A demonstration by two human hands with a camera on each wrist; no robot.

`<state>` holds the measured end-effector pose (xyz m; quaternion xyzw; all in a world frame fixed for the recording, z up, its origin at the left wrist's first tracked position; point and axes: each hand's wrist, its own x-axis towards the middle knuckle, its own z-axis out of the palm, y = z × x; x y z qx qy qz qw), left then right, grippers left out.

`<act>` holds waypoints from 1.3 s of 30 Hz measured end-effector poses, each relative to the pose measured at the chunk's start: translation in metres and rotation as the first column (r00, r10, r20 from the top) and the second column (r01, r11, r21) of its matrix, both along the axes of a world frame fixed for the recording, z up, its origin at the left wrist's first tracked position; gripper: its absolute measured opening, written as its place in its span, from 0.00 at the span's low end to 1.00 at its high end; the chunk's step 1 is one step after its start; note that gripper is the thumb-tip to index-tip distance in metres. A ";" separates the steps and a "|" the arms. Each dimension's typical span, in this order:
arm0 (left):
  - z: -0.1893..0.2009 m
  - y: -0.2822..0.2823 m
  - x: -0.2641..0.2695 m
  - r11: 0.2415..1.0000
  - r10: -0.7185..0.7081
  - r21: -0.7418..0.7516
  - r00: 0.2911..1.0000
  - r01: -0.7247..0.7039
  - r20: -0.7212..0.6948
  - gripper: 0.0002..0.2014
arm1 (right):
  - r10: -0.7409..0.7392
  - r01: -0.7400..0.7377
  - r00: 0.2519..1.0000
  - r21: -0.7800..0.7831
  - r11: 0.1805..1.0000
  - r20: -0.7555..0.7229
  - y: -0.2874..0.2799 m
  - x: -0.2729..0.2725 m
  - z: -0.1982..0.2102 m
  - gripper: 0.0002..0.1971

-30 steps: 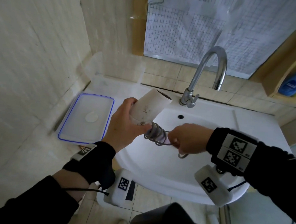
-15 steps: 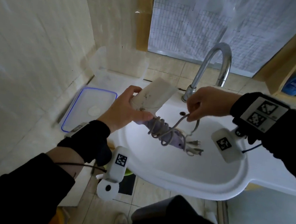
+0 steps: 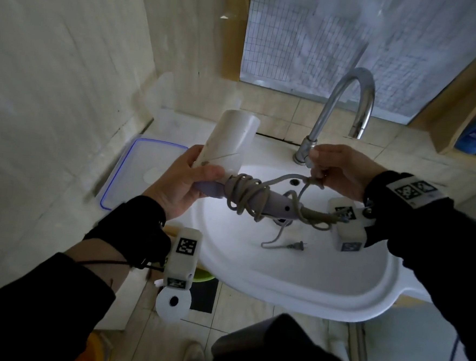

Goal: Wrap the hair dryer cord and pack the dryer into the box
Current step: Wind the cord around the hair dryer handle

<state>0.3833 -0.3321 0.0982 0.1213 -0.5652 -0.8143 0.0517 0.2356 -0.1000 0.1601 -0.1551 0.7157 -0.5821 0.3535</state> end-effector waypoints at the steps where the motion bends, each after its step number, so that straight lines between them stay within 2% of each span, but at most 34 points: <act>1: 0.000 -0.002 0.001 1.000 0.010 -0.008 1.000 -0.010 0.000 0.28 | -0.017 0.017 1.000 -0.013 1.000 0.014 0.000 -0.001 -0.004 0.14; 6: -0.002 -0.017 0.005 0.995 0.083 -0.064 0.997 -0.082 0.006 0.30 | -0.002 0.002 1.000 -0.027 1.000 0.010 0.004 -0.007 -0.008 0.15; 10: -0.004 -0.026 0.007 0.991 0.116 -0.071 0.993 -0.115 0.014 0.31 | 0.061 -0.060 0.998 0.059 0.996 -0.014 0.009 -0.006 -0.005 0.17; 12: -0.005 -0.028 0.008 0.993 0.109 -0.056 0.994 -0.108 0.020 0.31 | 0.071 -0.062 0.995 0.121 0.991 -0.065 0.008 -0.004 -0.004 0.20; 16: -0.006 -0.022 0.007 0.997 0.074 0.016 0.997 -0.074 0.018 0.34 | 0.092 -0.060 0.984 0.202 0.978 -0.152 -0.001 0.004 -0.006 0.18; 20: -0.001 -0.011 0.001 0.986 0.135 0.091 0.991 -0.136 0.022 0.38 | 0.112 -0.067 0.971 0.210 0.975 -0.213 -0.011 0.018 -0.016 0.12; 22: 0.002 -0.006 -0.002 0.979 0.177 0.097 0.983 -0.180 0.039 0.41 | 0.042 -0.019 0.987 0.149 0.989 -0.153 -0.014 0.024 -0.027 0.07; 24: 0.004 -0.002 -0.005 0.973 0.207 0.093 0.977 -0.211 0.054 0.42 | -0.066 0.067 0.998 0.076 0.995 -0.019 -0.017 0.029 -0.040 0.16; 27: 0.005 0.004 -0.009 0.962 0.241 0.113 0.968 -0.248 0.076 0.42 | -0.128 0.130 0.984 -0.006 0.992 0.124 -0.024 0.041 -0.050 0.18; 30: 0.003 0.010 -0.013 0.952 0.268 0.126 0.958 -0.280 0.104 0.39 | -0.139 0.146 0.974 -0.025 0.989 0.180 -0.030 0.049 -0.054 0.22; 34: 0.000 0.016 -0.017 0.935 0.321 0.114 0.938 -0.336 0.132 0.35 | -0.094 0.089 0.978 0.032 0.995 0.186 -0.036 0.058 -0.055 0.20; 39: 0.002 0.018 -0.019 0.915 0.391 0.050 0.912 -0.399 0.124 0.40 | -0.058 0.048 0.998 0.225 0.973 0.036 -0.038 0.063 -0.054 0.19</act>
